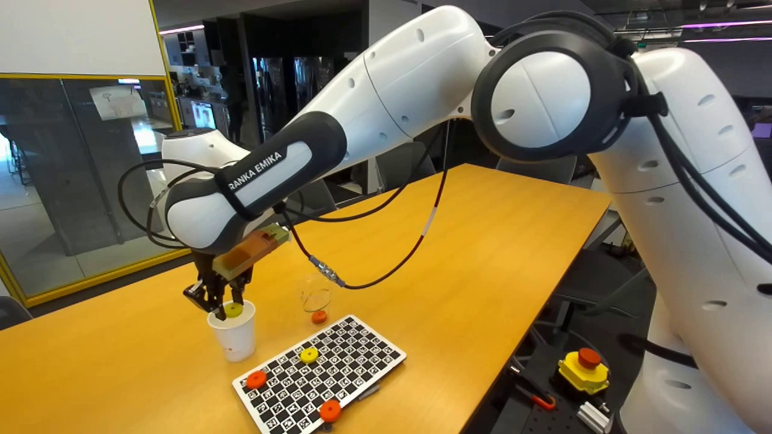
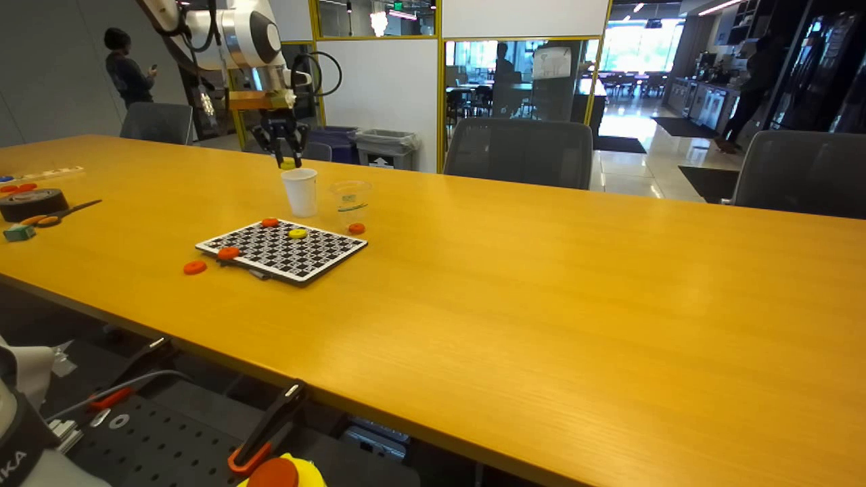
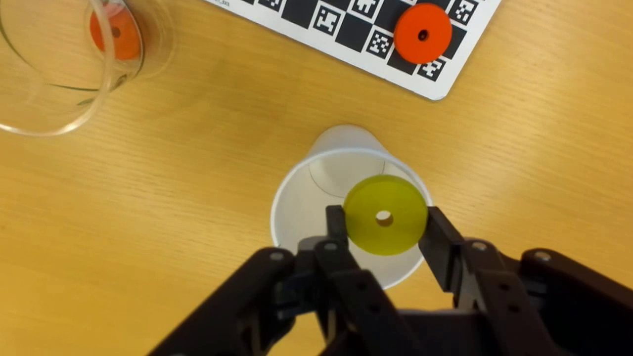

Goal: Put the yellow objects in the white cup and put the orange objects in the colourless cup

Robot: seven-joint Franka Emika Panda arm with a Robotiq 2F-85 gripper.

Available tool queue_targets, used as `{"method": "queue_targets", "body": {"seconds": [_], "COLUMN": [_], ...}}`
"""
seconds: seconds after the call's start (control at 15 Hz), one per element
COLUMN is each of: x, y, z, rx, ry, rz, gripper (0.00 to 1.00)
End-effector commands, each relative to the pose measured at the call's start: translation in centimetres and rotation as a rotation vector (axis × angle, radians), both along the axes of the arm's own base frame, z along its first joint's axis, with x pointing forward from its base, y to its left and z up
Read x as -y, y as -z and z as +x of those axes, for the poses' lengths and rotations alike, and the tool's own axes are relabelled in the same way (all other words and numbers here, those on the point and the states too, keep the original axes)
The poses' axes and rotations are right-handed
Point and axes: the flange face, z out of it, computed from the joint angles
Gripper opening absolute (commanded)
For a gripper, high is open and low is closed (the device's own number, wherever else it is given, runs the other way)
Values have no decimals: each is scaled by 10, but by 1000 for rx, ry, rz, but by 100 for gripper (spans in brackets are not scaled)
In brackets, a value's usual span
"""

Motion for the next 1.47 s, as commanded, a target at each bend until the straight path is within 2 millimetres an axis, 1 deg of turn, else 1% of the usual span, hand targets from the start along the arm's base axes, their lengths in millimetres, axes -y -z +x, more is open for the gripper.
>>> {"method": "queue_targets", "body": {"seconds": [0.0,0.13,0.2,0.33,0.53,0.73,0.93,1.2,1.4], "x": [-1,-1,-1,-1,-1,-3,-9,-12,-5], "y": [-2,1,1,-1,-7,-23,-33,-36,-32], "z": [20,24,25,24,21,5,-24,-67,-98], "rx": [-10,-15,-25,-26,-21,-30,-65,-103,-128], "ry": [-28,-31,-26,-24,-17,6,15,52,105], "rz": [-3,-7,-8,-15,-21,-41,-40,-47,-50], "gripper": [23,23,64,74,99,100,100,100,100]}}
